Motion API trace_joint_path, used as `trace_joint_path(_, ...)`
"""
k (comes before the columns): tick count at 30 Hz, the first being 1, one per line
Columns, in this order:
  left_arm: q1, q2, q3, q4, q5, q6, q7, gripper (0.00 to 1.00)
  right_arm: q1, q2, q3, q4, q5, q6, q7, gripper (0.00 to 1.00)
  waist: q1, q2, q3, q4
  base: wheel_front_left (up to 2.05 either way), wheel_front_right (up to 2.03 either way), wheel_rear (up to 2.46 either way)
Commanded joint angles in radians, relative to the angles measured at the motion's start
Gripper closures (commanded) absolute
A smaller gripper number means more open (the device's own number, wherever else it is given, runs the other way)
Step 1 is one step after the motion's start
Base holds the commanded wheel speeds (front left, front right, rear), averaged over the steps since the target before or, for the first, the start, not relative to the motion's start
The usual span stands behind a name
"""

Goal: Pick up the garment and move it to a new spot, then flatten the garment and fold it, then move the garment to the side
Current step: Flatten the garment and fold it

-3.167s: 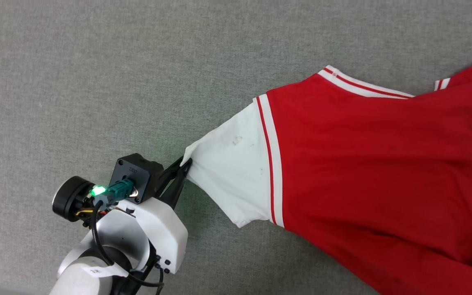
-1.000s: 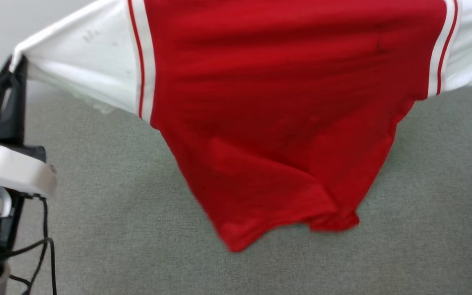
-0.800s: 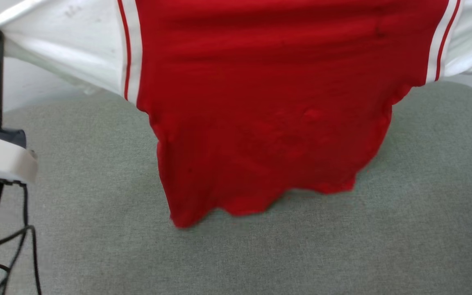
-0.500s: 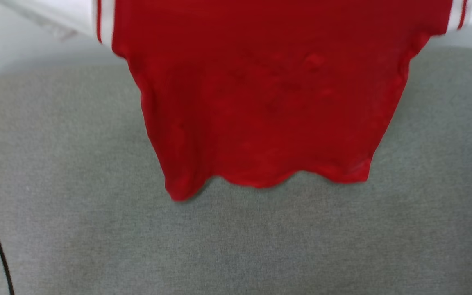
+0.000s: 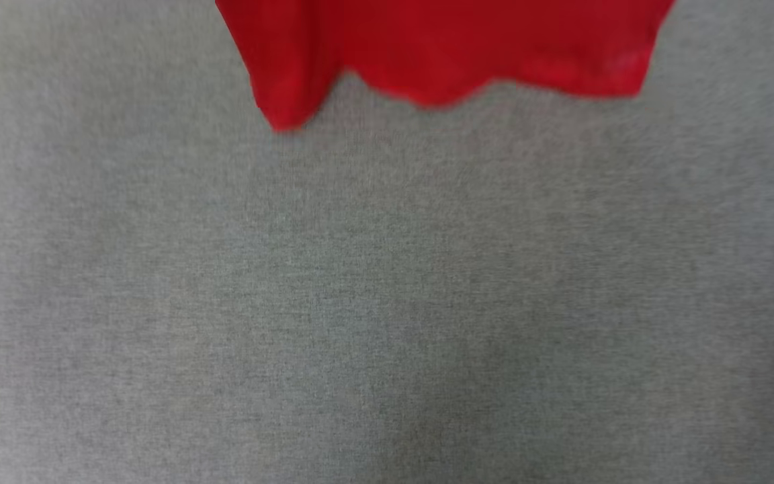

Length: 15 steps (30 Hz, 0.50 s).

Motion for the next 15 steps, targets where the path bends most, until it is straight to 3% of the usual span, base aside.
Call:
trace_joint_path(1, -0.085, -0.004, -0.018, 0.056, 0.017, 0.0, -0.031, 1.0, -0.07, 0.01, -0.016, 0.042, -0.028, -0.002, -0.032, 1.0, -0.0004, 0.0, 0.099, 0.019, 0.0, 0.0, 0.0)
trace_joint_path(9, -0.441, -0.078, -0.082, 0.327, 0.086, 0.011, -0.2, 1.0, -0.338, 0.069, -0.109, 0.254, -0.149, -0.002, -0.185, 1.0, -0.0004, 0.0, 0.198, 0.026, 0.0, 0.0, 0.0)
trace_joint_path(15, -0.565, -0.128, -0.124, 0.499, 0.11, 0.009, -0.302, 1.0, -0.441, 0.101, -0.18, 0.379, -0.225, -0.002, -0.275, 1.0, -0.0004, 0.0, 0.232, 0.034, 0.0, 0.0, 0.0)
